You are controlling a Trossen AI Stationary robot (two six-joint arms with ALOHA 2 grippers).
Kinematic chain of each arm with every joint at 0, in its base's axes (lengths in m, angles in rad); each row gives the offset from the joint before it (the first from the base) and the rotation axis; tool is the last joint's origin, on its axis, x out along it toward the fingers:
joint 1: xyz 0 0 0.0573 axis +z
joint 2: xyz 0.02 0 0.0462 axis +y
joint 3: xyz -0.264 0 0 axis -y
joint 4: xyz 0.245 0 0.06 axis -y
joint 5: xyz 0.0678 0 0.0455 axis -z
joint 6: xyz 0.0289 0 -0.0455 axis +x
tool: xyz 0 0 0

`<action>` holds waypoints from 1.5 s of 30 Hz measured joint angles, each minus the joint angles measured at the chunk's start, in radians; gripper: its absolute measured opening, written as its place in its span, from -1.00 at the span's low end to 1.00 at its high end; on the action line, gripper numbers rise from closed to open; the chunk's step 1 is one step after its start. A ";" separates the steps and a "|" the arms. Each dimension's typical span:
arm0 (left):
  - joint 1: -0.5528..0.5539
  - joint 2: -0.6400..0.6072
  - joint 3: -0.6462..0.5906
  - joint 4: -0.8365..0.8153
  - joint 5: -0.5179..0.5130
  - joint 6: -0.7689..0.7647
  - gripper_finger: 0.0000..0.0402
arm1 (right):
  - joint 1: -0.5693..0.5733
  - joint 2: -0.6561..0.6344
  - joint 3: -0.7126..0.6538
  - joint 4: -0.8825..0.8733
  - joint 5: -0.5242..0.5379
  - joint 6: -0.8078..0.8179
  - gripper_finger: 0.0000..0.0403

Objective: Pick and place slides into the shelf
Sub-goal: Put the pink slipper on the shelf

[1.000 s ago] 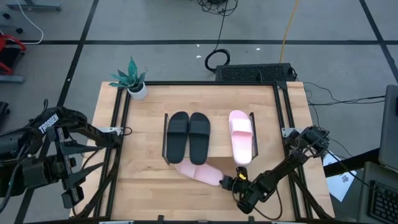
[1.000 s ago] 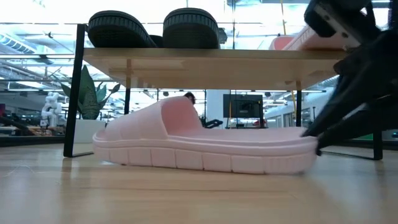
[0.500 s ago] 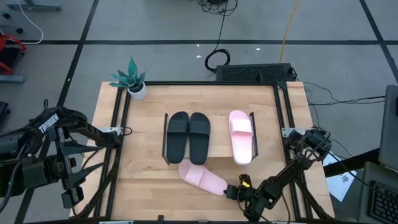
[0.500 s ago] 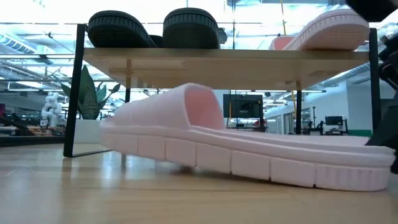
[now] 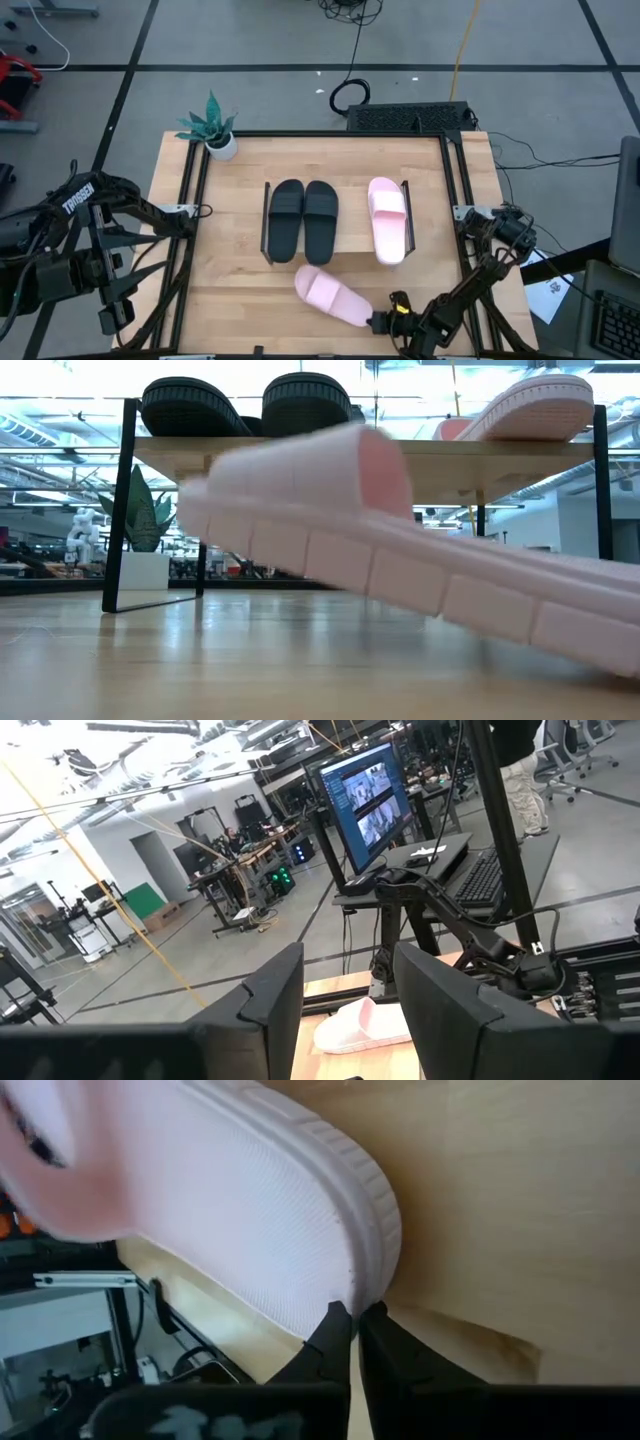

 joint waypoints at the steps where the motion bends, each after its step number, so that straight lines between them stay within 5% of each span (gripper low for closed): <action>1: 0.003 0.000 0.000 0.000 0.000 -0.001 -0.20 | 0.000 0.001 0.010 -0.016 0.000 0.000 -1.00; 27: 0.009 0.000 0.000 0.002 0.000 -0.033 -0.20 | 0.048 -0.185 0.087 -0.385 -0.020 -0.004 -1.00; 45: 0.085 0.032 -0.002 0.010 0.066 -0.179 -0.20 | 0.113 -0.188 0.088 -0.533 -0.095 -0.010 -1.00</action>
